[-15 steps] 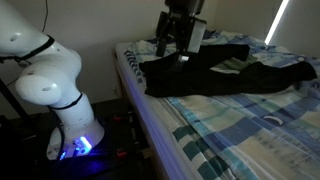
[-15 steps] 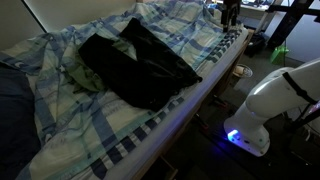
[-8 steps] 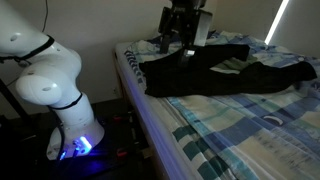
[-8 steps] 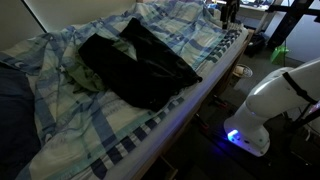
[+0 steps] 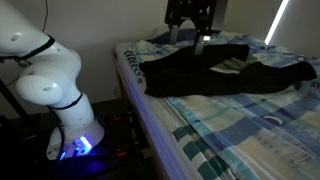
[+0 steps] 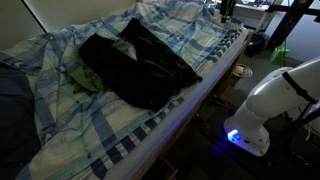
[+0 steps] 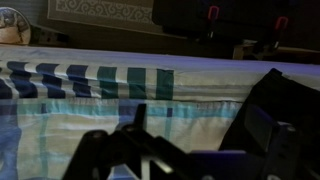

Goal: Fold the black trousers in half

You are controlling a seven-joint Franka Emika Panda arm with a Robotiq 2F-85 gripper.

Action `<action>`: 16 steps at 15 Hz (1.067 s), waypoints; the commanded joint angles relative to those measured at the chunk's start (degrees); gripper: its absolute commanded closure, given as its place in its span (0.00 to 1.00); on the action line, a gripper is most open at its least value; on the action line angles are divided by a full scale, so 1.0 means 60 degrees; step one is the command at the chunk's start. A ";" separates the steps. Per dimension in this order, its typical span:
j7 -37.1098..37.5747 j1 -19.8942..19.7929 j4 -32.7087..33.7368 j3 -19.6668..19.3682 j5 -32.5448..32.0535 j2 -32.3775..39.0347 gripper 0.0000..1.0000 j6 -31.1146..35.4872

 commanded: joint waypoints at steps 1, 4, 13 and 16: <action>-0.0006 -0.0010 0.0016 0.0009 0.0007 0.0013 0.00 -0.0017; -0.0011 0.0076 -0.0082 -0.0143 0.0487 0.0092 0.00 0.0446; 0.0180 0.0325 0.0573 0.0053 0.3586 0.2606 0.00 0.3246; 0.0182 0.0130 0.0266 0.0262 0.3408 0.2522 0.00 0.3315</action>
